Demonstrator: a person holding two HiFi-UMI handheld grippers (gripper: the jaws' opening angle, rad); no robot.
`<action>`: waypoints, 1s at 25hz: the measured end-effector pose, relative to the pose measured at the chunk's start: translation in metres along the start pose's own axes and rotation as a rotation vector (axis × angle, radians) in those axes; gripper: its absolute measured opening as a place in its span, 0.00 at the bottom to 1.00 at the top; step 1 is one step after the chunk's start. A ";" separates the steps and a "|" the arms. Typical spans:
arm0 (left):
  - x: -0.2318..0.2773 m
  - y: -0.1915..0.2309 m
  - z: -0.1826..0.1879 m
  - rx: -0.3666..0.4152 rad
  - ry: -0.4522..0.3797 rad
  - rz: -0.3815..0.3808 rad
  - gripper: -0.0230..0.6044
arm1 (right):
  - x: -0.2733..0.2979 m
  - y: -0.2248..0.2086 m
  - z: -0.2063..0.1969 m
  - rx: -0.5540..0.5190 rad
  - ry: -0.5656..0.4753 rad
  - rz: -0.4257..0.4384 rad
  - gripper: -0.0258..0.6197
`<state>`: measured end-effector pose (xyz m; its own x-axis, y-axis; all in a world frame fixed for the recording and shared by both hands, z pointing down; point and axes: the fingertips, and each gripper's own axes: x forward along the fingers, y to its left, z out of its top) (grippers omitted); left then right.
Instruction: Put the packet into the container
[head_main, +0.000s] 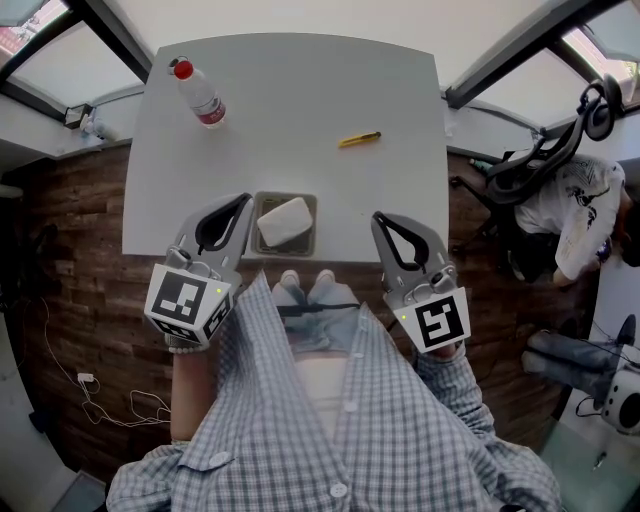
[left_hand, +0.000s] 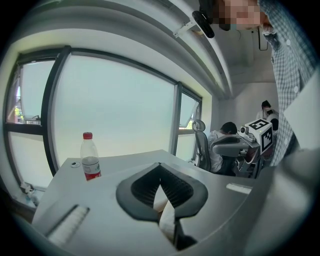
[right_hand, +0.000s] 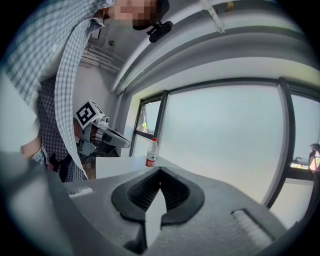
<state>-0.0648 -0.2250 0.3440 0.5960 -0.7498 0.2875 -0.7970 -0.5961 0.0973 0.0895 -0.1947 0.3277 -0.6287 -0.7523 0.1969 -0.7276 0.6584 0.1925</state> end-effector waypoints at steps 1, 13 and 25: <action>0.000 0.000 0.000 0.000 0.000 -0.002 0.04 | 0.000 0.000 0.000 -0.001 0.001 0.000 0.04; 0.002 -0.002 -0.004 0.008 0.015 -0.013 0.04 | 0.000 -0.003 -0.008 0.002 0.033 -0.019 0.04; 0.002 -0.003 -0.003 0.008 0.018 -0.011 0.04 | 0.001 0.001 -0.009 -0.015 0.049 0.001 0.04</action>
<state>-0.0618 -0.2242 0.3475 0.6025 -0.7383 0.3031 -0.7897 -0.6065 0.0925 0.0914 -0.1945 0.3370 -0.6149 -0.7500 0.2438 -0.7226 0.6596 0.2067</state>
